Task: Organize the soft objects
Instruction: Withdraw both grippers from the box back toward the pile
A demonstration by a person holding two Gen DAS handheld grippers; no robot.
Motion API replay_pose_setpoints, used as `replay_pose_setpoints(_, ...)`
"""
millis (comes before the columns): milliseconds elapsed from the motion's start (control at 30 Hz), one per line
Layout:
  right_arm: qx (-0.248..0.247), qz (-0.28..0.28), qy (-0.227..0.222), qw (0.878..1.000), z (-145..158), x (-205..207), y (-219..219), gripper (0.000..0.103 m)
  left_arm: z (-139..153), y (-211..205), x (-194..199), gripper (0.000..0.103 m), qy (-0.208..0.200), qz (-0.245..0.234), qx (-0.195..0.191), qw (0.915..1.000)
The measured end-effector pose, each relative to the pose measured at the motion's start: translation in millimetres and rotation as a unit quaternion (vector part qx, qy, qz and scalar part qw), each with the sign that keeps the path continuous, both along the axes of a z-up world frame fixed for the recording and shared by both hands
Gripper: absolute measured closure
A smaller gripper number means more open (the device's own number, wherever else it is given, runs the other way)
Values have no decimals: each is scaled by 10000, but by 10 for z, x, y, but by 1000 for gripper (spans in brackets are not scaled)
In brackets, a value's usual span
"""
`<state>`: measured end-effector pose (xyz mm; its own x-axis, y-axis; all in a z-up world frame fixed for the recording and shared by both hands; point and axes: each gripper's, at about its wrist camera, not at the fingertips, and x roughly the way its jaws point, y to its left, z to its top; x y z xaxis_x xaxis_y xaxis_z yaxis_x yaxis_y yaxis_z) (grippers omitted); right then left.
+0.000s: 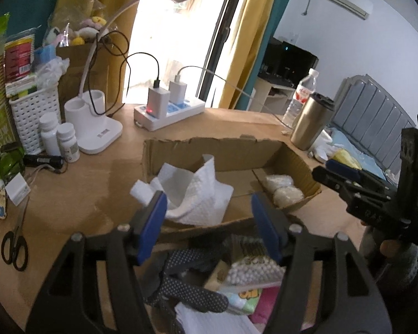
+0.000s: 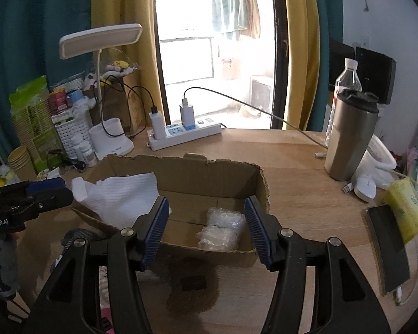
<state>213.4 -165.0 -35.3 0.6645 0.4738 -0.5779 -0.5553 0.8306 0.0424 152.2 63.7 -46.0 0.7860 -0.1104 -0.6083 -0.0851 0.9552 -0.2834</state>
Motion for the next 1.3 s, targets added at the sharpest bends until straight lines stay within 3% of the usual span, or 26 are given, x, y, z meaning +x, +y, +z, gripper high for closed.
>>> replay_pose_setpoints(633, -43, 306, -101, 9995, 20, -542, 147, 42, -142, -107, -455, 37, 15, -78, 83, 9999)
replay_pose_setpoints(800, -17, 313, 10, 9995, -67, -571, 131, 42, -272, -74, -515, 37, 193, -18, 92, 9998)
replay_pose_setpoints(1067, -35, 538, 259, 9982, -238, -638, 212, 42, -342, 20, -667, 37, 114, 211, -64, 9997)
replay_pose_setpoints(1133, -48, 650, 317, 9974, -271, -662, 272, 40, -373, 35, -686, 37, 152, 229, -83, 9996)
replay_pose_setpoints(1200, -40, 783, 372, 9962, -310, -693, 343, 29, -421, 45, -708, 37, 206, 232, -109, 9995)
replay_pose_setpoints(1300, -107, 985, 397, 9943, -355, -754, 465, 25, -490, 50, -731, 37, 286, 218, -147, 9992)
